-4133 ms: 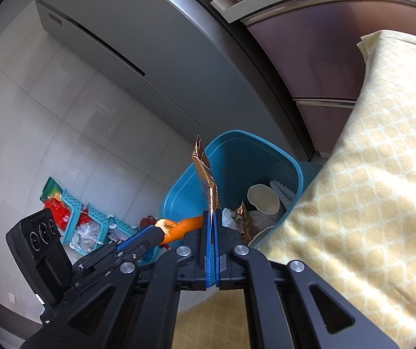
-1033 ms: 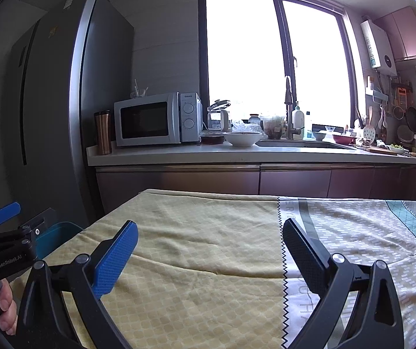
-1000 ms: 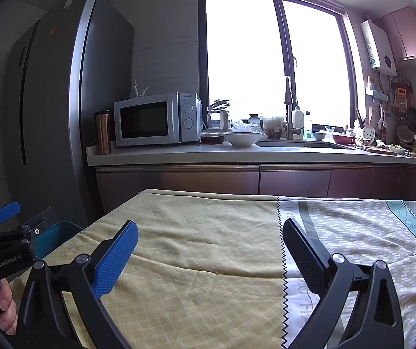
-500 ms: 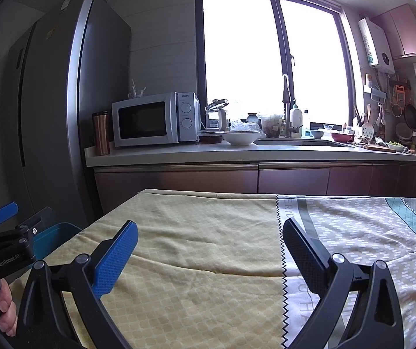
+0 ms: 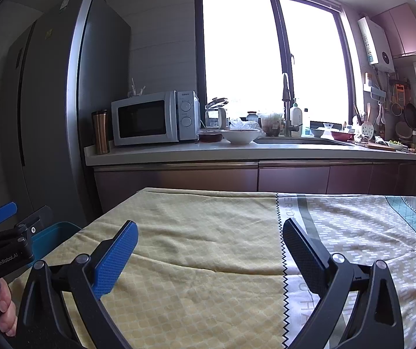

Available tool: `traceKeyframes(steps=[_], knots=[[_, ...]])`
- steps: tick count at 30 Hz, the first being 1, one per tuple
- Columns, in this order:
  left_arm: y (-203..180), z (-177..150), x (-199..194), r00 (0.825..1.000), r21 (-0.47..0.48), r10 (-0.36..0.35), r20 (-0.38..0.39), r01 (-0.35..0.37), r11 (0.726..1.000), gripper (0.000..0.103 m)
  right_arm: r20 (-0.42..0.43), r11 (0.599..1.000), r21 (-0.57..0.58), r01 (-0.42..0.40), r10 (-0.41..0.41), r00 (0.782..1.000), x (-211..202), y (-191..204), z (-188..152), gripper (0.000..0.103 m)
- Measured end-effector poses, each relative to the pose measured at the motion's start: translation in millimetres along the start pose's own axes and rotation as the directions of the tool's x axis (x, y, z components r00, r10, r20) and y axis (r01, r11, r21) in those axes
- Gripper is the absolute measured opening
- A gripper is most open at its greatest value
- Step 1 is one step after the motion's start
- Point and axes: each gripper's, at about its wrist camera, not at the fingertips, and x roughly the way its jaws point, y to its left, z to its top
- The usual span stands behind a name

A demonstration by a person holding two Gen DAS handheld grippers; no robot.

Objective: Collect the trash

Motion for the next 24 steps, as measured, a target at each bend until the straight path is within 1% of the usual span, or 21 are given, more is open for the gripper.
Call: traceKeyframes(steps=[24], knots=[[-0.2,0.3,-0.5,1.000,-0.001,0.003,0.002,-0.003,1.000,0.097,0.004,1.000,0.008,0.006,-0.006,1.000,-0.7,-0.3,-2.1,0.096]])
